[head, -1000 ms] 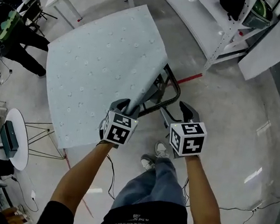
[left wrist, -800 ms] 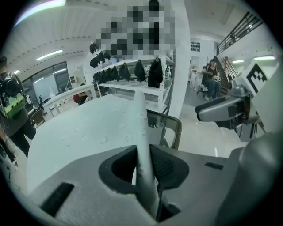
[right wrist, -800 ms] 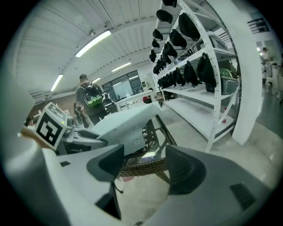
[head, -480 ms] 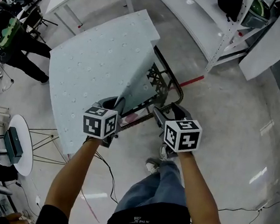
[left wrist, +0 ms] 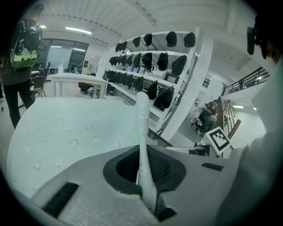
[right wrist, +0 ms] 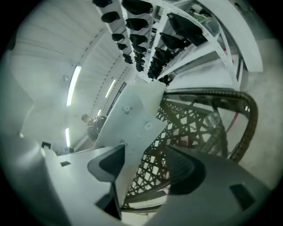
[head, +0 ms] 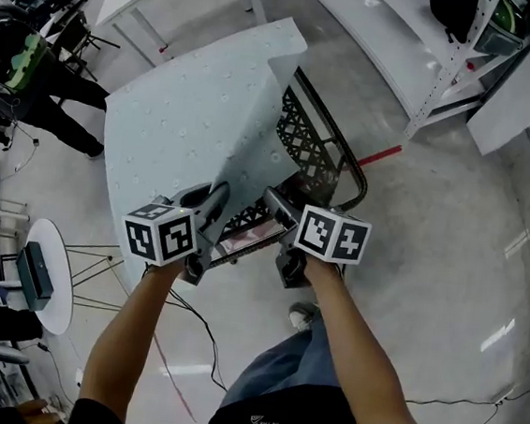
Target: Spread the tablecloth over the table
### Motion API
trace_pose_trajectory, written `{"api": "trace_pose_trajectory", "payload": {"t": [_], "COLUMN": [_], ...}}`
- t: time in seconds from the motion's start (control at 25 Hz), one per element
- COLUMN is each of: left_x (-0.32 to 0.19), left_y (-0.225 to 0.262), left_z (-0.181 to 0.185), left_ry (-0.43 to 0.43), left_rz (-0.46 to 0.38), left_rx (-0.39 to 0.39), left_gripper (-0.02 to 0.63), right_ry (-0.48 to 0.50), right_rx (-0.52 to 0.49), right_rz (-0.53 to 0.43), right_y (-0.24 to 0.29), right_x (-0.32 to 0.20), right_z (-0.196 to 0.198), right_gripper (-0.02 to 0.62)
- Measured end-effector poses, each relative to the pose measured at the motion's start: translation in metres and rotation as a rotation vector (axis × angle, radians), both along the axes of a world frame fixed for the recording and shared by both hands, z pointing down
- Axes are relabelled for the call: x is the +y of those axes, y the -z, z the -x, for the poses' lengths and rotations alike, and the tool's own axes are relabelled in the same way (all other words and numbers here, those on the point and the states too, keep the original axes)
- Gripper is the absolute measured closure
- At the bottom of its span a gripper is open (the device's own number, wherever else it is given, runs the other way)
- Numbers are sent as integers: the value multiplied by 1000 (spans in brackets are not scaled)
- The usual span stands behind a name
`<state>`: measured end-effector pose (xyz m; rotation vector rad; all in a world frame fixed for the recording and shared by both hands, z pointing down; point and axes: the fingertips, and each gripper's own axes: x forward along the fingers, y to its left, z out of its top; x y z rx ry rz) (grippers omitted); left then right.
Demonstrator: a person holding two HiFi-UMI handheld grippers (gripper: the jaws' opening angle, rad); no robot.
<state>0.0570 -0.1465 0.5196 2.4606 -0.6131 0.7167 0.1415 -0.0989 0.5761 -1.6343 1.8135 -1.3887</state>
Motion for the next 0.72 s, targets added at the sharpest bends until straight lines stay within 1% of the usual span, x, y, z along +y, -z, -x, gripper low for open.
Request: {"api": "trace_pose_trajectory", "payload": {"t": [0.08,0.16,0.24,0.36,0.44,0.52,0.56,0.68,0.72], "left_x": [-4,-7,-7,-6,-6,-5,-5,-5,-5], "left_y": [3,4,3,0,-1,-2,-3,-5,-6], "left_z": [6,10,13,17,19,20,21,23,23], "left_ry": [16,21,21,21,22,23,23,26,27], "left_rz": [8,17,24,30,32,33,34,38,39], "left_rx": [24,39,49,57,64,71,73,77,78], "left_gripper": [581,581,581,583,583,583,581,581,581], "right_ry": [-13,-21,-29,-59,-80,-89,-93,-110,-114], "right_rx": [-108,-187,-244,-318,-371,-396,-395,-381,-385], "right_rz": [-16,-48,-70,-59,-63,-75,-77,-96,-112], "right_y": [-3,-1,0,-9,-11,-11,-11,-7,-5], "right_x": [-10,-19,-27,-37,-41,-44,-44,-41,-40], "right_z": [9,16,20,23,24,24,24,22,20], "right_gripper": [328,333,342,364,399,456,474,561,575]}}
